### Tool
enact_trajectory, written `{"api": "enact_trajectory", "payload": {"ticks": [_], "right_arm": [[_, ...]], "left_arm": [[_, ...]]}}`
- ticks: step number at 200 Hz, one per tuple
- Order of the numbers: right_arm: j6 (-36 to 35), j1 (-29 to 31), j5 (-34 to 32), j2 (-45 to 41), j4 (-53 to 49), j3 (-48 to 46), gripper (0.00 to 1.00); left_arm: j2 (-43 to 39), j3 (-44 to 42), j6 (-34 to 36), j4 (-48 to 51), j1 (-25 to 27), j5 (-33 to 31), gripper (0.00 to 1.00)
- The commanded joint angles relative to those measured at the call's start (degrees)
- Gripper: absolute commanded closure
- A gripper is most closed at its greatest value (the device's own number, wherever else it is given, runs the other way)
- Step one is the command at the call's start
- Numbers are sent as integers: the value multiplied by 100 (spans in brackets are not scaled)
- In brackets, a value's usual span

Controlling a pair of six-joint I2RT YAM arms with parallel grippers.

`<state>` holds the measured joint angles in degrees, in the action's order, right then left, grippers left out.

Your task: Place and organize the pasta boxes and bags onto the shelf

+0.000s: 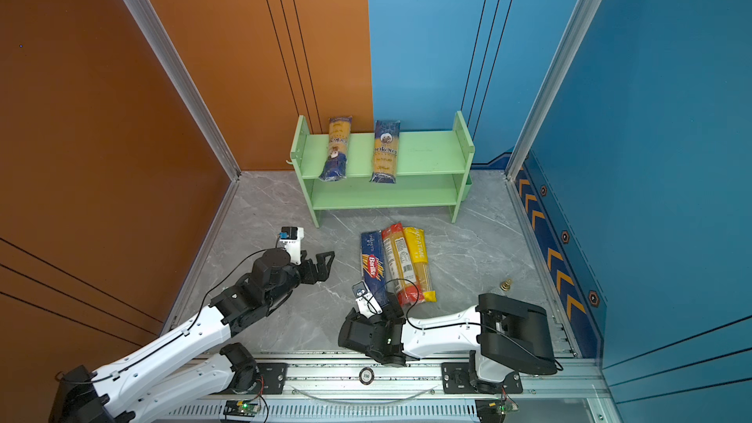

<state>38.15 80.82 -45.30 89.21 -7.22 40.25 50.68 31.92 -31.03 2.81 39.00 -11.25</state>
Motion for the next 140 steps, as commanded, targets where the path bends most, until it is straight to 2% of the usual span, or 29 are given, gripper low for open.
{"api": "enact_trajectory", "payload": {"ticks": [1,55,140], "right_arm": [[-199,48,-138,265,37,54,0],[-273,-23,-64,308,133,24,0],[-559,-559,854,78,756,-276,0]], "left_arm": [[28,-54,-69,-80,-41,78,2],[67,5,-143,-78,43,-73,2],[373,202,-141,-70,173,-184,2]]}}
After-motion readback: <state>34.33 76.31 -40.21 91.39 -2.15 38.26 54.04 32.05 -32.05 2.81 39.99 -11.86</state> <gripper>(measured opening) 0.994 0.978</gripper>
